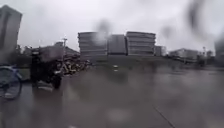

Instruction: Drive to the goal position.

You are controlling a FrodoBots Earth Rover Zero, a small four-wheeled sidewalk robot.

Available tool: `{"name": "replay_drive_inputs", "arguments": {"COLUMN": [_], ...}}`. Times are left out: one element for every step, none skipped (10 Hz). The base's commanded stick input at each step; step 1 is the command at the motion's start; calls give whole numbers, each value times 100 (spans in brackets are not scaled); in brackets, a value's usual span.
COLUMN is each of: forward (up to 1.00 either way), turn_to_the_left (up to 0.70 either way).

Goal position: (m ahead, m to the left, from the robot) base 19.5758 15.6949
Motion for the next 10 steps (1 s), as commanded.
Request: {"name": "replay_drive_inputs", "arguments": {"forward": [100, 100, 100, 100, 100, 100, 100, 100, 100, 100], "turn_to_the_left": [0, 0, 0, 0, 0, 0, 0, 0, 0, 0]}}
